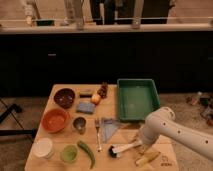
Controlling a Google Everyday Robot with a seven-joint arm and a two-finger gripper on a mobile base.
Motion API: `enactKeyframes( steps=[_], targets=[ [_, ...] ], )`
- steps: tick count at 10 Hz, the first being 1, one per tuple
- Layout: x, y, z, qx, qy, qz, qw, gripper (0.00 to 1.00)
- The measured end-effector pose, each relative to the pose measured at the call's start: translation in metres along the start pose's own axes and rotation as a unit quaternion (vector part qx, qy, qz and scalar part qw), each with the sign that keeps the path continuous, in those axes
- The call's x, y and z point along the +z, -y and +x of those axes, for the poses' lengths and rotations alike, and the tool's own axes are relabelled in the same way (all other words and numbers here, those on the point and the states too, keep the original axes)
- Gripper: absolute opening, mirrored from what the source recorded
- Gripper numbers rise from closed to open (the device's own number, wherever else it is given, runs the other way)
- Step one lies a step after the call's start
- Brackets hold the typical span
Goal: Wipe table surface with brush
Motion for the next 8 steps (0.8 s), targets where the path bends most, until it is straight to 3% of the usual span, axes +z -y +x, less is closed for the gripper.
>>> enactKeyframes(
  steps=[4,5,8],
  targets=[
    [0.0007,-0.0018,0.0016,0.0,0.003,0.0,1.0,0.05],
    [0.0008,-0.0024,0.0017,-0.001,0.004,0.001,1.0,0.0],
    [-0.0051,-0.003,-0.0004,-0.006,0.003,0.006,1.0,0.0]
  ],
)
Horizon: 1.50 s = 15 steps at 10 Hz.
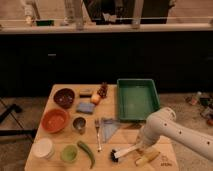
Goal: Wipe table surface with brush
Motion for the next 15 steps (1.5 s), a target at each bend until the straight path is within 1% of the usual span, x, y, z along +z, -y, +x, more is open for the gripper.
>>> enactKeyframes(
  steps=[2,4,6,7,10,13,15],
  targets=[
    [-0.014,0.002,-0.004,-0.007,-0.005,0.01,0.9999,0.0],
    [-0.031,0.008,-0.012,-0.021,-0.017,0.021,0.9994,0.0],
    [-0.046,0.011,-0.017,-0.025,-0.025,0.032,0.9988,0.0],
    [-0.059,0.013,-0.02,-0.028,-0.031,0.042,0.9983,0.0],
    [-0.078,0.014,-0.023,-0.03,-0.04,0.059,0.997,0.0],
    [-0.09,0.01,-0.021,-0.026,-0.042,0.068,0.9965,0.0],
    [-0.092,0.007,-0.015,-0.02,-0.044,0.07,0.9964,0.0]
  ],
)
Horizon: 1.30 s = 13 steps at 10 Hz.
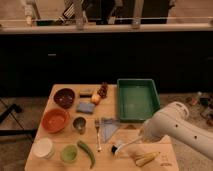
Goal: Wipe table surface with brush
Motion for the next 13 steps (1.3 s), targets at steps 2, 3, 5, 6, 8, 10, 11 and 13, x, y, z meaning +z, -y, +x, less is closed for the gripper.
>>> enactKeyframes(
  steps=[2,3,5,6,8,10,11,13],
  targets=[
    [0.003,-0.003,0.009,0.006,-0.007,-0.002,1.0,0.0],
    [0.006,0.0,0.012,0.008,-0.011,-0.004,0.9999,0.0],
    [0.013,0.016,0.029,0.009,-0.029,-0.01,0.9995,0.0],
    [0.017,0.023,0.042,0.01,-0.042,-0.016,0.9989,0.0],
    [0.026,0.033,0.052,0.011,-0.053,-0.026,0.9982,0.0],
    [0.039,0.039,0.053,0.003,-0.057,-0.039,0.9976,0.0],
    [0.045,0.041,0.045,-0.006,-0.053,-0.045,0.9976,0.0],
    [0.054,0.034,0.016,-0.029,-0.034,-0.058,0.9973,0.0]
  ],
)
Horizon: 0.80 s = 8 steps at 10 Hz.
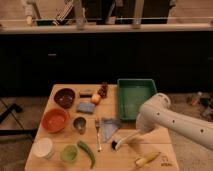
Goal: Wipe table surface with brush
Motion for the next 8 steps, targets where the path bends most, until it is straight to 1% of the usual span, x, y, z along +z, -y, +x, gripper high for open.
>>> enactKeyframes(
  steps=[1,2,3,4,5,7,8],
  targets=[
    [0.002,-0.007,-0.013,-0.013,0.009,-0.006,0.9999,0.0],
    [0.003,-0.014,-0.019,-0.023,0.013,-0.012,0.9996,0.0],
    [0.003,-0.019,-0.02,-0.028,0.013,-0.017,0.9994,0.0],
    [0.002,-0.024,-0.014,-0.027,0.009,-0.022,0.9994,0.0],
    [0.001,-0.029,-0.003,-0.021,0.003,-0.024,0.9995,0.0],
    [-0.004,-0.036,0.035,0.0,-0.019,-0.026,0.9995,0.0],
    [-0.006,-0.037,0.05,0.01,-0.027,-0.027,0.9992,0.0]
  ],
)
